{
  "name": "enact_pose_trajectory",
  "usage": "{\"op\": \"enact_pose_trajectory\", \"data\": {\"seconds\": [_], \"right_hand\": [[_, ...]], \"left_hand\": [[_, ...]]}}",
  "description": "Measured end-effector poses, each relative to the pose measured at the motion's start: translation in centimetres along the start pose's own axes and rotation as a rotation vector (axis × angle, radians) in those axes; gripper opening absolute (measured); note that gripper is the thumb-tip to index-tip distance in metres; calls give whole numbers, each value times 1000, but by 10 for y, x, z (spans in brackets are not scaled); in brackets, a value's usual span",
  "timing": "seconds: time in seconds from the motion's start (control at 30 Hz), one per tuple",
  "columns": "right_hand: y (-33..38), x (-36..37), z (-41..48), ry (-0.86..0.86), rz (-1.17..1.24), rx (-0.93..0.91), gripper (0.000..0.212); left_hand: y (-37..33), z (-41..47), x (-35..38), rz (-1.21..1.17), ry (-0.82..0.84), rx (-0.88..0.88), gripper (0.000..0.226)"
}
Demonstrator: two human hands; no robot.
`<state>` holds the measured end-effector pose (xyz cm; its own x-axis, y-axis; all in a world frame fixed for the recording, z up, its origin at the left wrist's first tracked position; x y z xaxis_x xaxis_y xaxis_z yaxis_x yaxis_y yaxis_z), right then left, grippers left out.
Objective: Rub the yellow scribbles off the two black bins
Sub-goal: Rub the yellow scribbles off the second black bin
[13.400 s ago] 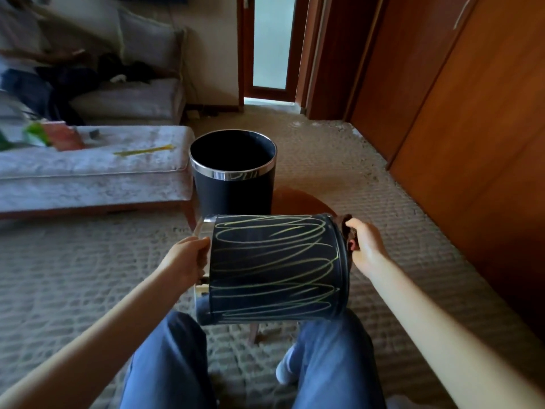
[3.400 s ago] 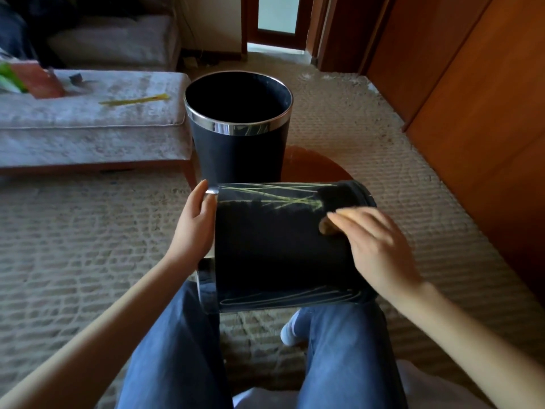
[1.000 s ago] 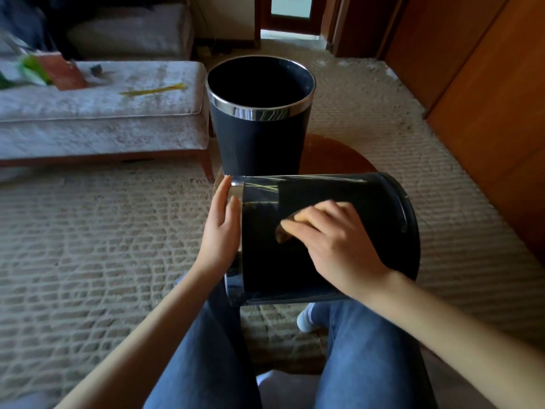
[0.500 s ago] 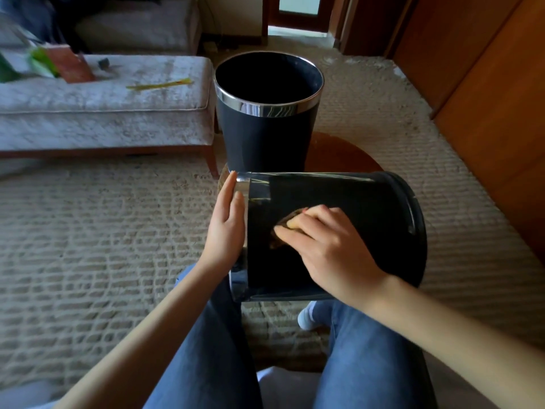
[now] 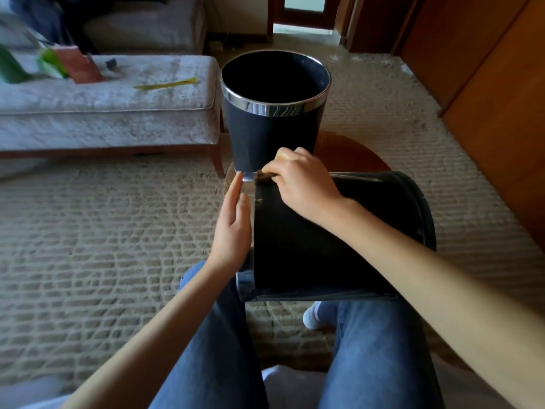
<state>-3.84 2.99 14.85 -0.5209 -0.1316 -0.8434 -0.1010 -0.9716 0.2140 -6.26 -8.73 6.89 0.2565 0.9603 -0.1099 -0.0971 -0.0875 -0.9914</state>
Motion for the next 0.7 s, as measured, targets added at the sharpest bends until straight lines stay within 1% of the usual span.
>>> {"op": "enact_pose_trajectory", "data": {"seconds": [0.1,0.2,0.23,0.27,0.3,0.37,0.43,0.47,0.53,0.63,0.7], "right_hand": [[27,-28,-43,-92,109,-152,27],[62,-33,-100,-34,95,-399,27],[67,-33,-116,-11,70,-462,27],[62,-38,-124,-16,56,-478,27],[48,-49,-124,-56,58,-435,27],[3,-81,-119,-196,67,-240,25],[-48,-109,-125,-291,25,-78,23],[-70,-120,-132,-310,-18,-32,23],[-98,-131,-147,-320,-98,-1,24],[-104,-131,-161,-323,-181,-60,25],[-96,-126,-167,-325,-214,-108,26]], "left_hand": [[2,5,0,-40,-24,-24,44],[1,5,1,-58,-24,-44,42],[3,5,0,-67,-26,-65,41],[6,6,-1,-59,-20,-96,38],[9,8,1,-52,-9,-148,35],[17,24,4,-30,-31,-282,36],[33,44,8,8,-56,-483,34],[38,52,12,-7,-46,-560,30],[46,65,21,-34,-19,-565,20],[49,65,21,-30,1,-497,34],[49,61,18,-31,-2,-463,36]]}}
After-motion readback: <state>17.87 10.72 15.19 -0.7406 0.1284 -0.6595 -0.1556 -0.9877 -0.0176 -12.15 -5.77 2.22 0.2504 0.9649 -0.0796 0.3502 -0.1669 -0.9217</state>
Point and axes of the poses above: each hand's wrist, its own z-axis towards the middle knuckle, its own x-axis out of the palm, y = z × x, the point moved 10 cm from there along z, towards the middle knuckle, and after that the axes turned 13 degrees about -y, right-handed, at the moved point
